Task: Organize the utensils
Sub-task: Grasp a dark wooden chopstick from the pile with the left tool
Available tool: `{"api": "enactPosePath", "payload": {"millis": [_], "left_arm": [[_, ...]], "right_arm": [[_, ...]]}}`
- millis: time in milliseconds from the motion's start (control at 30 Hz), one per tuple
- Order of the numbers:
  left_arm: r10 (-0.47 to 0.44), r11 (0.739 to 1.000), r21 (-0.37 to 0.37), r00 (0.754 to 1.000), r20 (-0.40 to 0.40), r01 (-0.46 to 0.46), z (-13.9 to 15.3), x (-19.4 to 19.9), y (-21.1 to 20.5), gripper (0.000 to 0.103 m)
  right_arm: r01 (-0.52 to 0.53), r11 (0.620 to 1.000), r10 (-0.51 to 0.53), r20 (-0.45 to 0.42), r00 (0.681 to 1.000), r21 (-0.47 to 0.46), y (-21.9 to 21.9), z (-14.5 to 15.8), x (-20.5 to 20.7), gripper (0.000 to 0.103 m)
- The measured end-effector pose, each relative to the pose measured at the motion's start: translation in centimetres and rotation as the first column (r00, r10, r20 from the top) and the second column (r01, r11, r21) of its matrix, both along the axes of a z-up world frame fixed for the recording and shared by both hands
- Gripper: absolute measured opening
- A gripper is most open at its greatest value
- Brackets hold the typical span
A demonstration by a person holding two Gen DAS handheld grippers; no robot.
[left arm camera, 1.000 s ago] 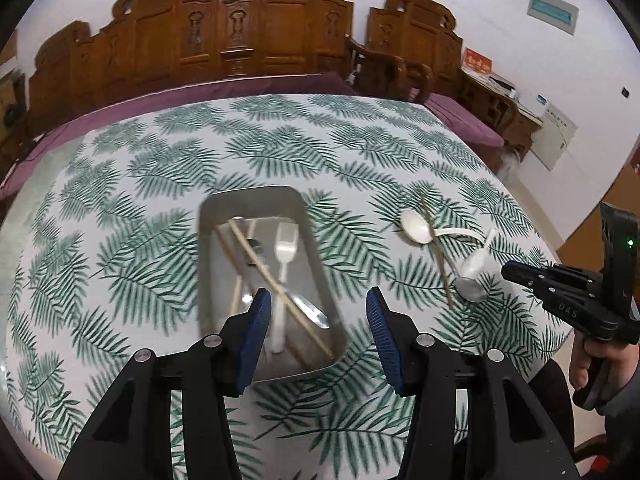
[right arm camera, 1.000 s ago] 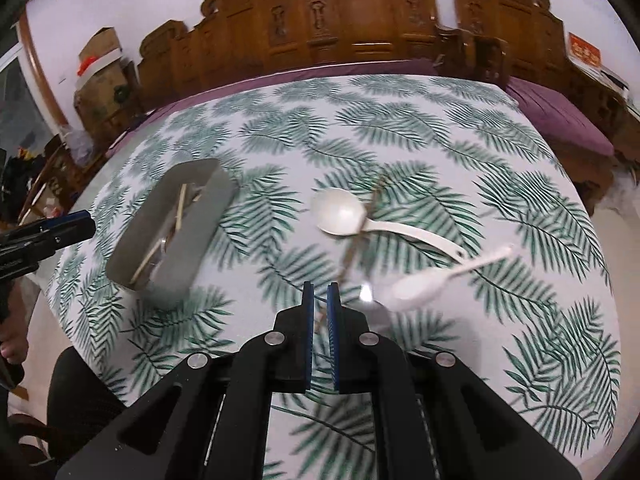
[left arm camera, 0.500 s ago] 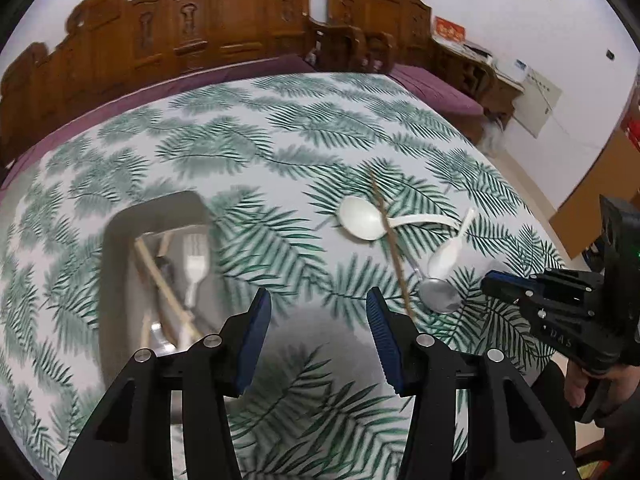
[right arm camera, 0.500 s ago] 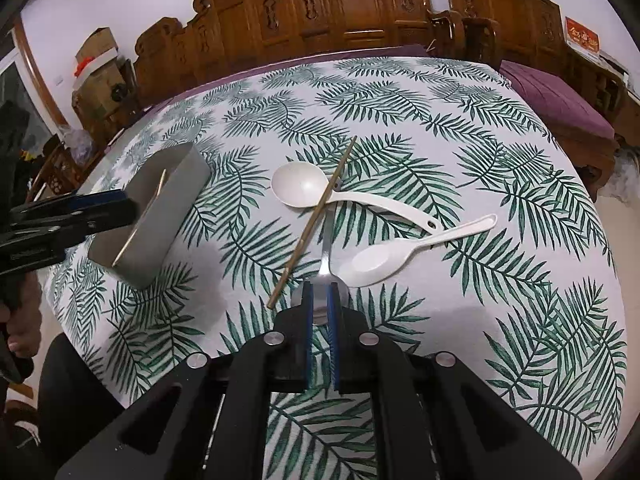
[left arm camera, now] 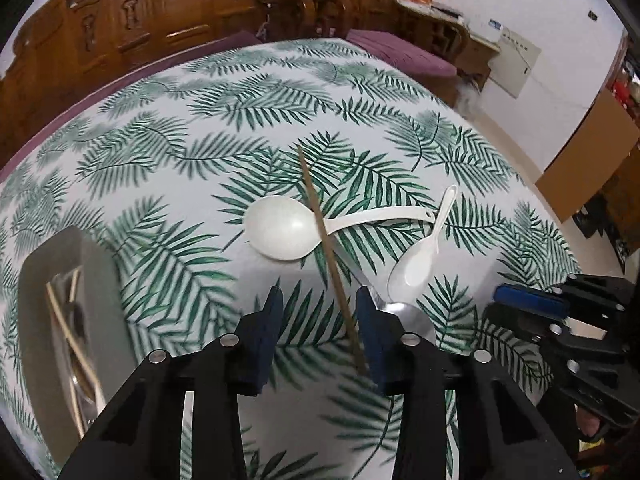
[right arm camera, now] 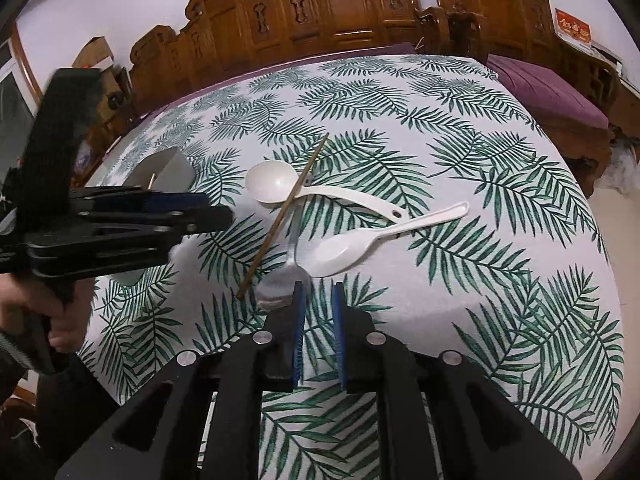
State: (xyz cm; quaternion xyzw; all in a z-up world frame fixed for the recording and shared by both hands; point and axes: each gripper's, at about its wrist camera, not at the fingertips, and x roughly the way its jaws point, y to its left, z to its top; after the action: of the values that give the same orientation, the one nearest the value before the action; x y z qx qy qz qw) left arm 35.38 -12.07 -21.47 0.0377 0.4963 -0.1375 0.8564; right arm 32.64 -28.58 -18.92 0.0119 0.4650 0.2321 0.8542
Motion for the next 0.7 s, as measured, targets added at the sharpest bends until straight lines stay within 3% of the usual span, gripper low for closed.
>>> {"api": "enactPosePath", "payload": {"millis": [133, 300, 433, 500, 700], "left_arm": [[-0.008, 1.0, 0.002, 0.999, -0.044, 0.008, -1.7, 1.5, -0.8, 0.026], [0.002, 1.0, -0.012, 0.996, -0.084, -0.003, -3.4, 3.0, -1.1, 0.024], [0.018, 1.0, -0.012, 0.995, -0.096, -0.02, -4.1, 3.8, -1.1, 0.015], [0.025, 0.999, -0.017, 0.995, -0.093, -0.027, -4.2, 4.1, -1.0, 0.005], [0.016, 1.0, -0.024, 0.995, -0.101, -0.018, -3.8, 3.4, -0.4, 0.004]], "right_arm": [[0.005, 1.0, -0.005, -0.002, 1.0, 0.003, -0.3, -0.2, 0.2, 0.015], [0.006, 1.0, -0.006, -0.012, 1.0, 0.004, -0.4, -0.6, 0.3, 0.015], [0.004, 1.0, -0.004, -0.019, 1.0, 0.002, -0.3, -0.9, 0.4, 0.015], [-0.002, 1.0, 0.002, -0.018, 1.0, 0.001, 0.0, -0.9, 0.4, 0.015], [-0.021, 1.0, 0.021, -0.015, 1.0, -0.002, 1.1, -1.0, 0.8, 0.015]]}}
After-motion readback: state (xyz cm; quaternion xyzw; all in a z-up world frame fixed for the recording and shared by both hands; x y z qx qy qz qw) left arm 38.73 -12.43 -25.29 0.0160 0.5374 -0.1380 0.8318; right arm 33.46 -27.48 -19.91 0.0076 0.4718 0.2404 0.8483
